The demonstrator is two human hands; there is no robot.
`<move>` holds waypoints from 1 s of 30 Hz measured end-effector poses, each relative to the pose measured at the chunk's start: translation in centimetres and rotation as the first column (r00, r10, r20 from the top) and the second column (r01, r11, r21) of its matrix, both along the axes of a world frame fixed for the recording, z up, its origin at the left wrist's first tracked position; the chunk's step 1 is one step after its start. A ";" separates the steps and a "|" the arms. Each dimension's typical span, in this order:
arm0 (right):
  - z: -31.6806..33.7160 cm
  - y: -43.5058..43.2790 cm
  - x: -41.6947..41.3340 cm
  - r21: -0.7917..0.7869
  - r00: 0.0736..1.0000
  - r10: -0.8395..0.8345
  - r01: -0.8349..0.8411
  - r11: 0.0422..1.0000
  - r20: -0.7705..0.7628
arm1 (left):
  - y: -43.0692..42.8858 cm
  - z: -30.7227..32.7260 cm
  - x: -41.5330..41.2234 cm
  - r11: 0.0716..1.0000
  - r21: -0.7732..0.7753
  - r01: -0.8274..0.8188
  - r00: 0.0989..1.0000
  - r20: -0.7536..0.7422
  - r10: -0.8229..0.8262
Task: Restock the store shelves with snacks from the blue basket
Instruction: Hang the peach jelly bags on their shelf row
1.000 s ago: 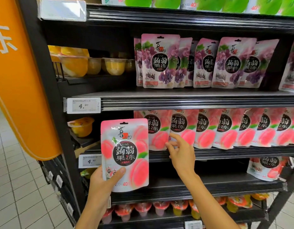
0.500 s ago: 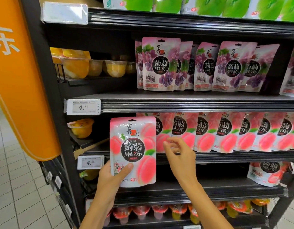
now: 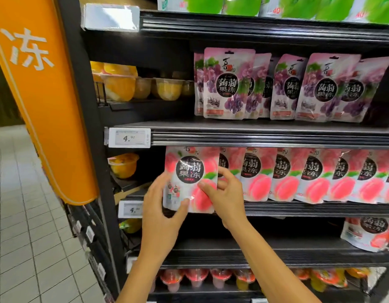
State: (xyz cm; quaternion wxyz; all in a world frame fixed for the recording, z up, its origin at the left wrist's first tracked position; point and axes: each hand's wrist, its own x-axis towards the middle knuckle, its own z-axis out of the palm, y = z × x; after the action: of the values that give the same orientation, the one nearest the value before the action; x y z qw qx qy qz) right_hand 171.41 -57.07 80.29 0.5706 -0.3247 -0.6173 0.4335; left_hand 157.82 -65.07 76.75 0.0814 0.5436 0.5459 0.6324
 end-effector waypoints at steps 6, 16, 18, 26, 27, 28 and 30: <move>0.3 0.8 -2.0 0.130 0.982 -0.168 0.157 0.979 0.082 | 0.9 -1.3 1.4 0.982 -0.184 0.047 0.957 -0.273 -0.097; -1.9 1.1 1.1 0.237 0.854 -0.382 0.314 0.919 0.352 | 2.0 -2.8 2.2 0.972 -0.230 0.040 0.929 -0.350 -0.121; -2.1 1.2 1.6 0.233 0.813 -0.394 0.322 0.918 0.429 | 2.1 -2.8 2.4 0.975 -0.218 0.037 0.926 -0.359 -0.115; -2.1 1.4 0.4 0.270 0.730 -0.474 0.390 0.880 0.493 | 2.2 -3.4 2.6 0.964 -0.265 0.026 0.941 -0.318 -0.113; -2.2 1.5 0.1 0.271 0.724 -0.473 0.388 0.881 0.501 | 2.2 -3.4 2.5 0.965 -0.262 0.023 0.937 -0.330 -0.112; -2.3 1.6 0.0 0.270 0.722 -0.472 0.388 0.881 0.506 | 2.3 -3.5 2.4 0.965 -0.261 0.018 0.934 -0.341 -0.110; -2.5 1.7 -0.1 0.264 0.718 -0.479 0.401 0.878 0.504 | 2.4 -3.6 2.2 0.964 -0.264 0.001 0.926 -0.363 -0.101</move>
State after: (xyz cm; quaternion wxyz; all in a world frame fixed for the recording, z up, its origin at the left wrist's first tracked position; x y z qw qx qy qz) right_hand 171.27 -55.32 77.81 0.4734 -0.5341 -0.6885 0.1288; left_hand 160.04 -62.65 73.16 0.0629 0.6527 0.6148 0.4382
